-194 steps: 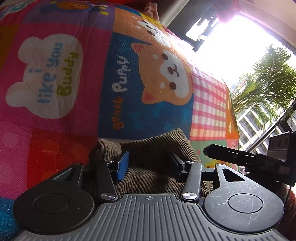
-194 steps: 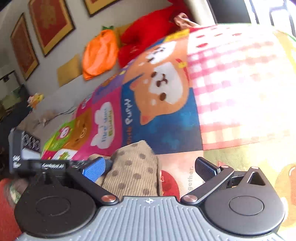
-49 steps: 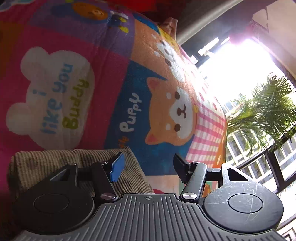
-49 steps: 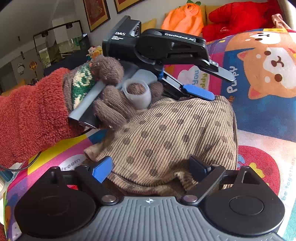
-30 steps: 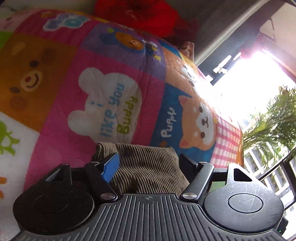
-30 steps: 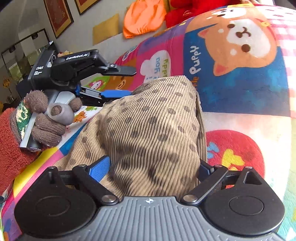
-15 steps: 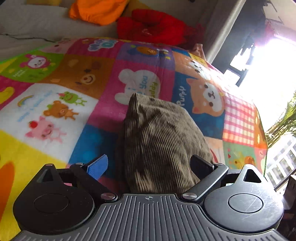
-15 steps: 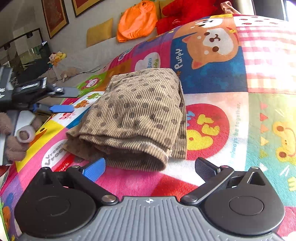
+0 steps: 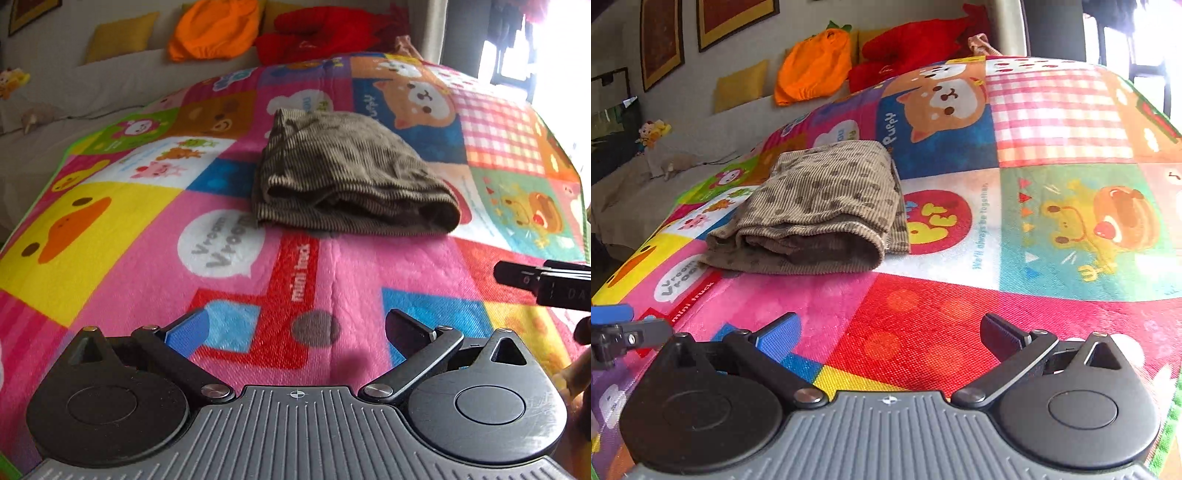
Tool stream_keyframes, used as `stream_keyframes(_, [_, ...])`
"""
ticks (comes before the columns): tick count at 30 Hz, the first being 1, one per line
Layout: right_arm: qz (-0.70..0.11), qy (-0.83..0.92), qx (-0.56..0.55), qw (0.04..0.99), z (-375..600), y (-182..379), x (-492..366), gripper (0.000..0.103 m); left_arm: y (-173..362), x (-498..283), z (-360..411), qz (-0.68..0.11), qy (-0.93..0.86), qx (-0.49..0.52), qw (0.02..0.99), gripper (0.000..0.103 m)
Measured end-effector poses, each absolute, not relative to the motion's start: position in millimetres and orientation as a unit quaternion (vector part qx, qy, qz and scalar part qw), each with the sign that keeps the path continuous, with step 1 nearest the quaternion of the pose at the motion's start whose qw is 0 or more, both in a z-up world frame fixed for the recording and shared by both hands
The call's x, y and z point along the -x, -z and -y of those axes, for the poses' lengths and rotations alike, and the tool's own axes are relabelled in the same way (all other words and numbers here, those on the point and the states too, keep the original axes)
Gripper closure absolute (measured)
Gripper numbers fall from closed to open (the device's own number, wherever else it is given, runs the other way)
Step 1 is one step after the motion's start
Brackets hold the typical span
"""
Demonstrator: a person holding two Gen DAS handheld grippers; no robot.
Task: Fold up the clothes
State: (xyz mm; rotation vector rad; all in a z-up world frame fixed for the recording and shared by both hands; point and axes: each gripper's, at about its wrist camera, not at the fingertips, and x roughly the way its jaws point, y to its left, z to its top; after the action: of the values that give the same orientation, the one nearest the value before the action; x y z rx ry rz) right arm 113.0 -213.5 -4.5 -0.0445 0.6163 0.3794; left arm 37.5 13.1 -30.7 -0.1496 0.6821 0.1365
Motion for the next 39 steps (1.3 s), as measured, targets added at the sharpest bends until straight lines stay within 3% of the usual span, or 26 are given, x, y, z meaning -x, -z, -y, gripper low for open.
stream_keyframes(9, [-0.352,-0.196,0.026,0.915,218.0,14.2,-112.3,0.000,36.3,-41.7,-3.4,-0.347,-0.075,0.040,0.934,0.000])
stream_keyframes(39, [-0.356,-0.186,0.062,0.914,207.7,16.4,-109.9,0.000,36.3,-41.5,-3.4,-0.345,-0.074,0.042,0.935,0.000])
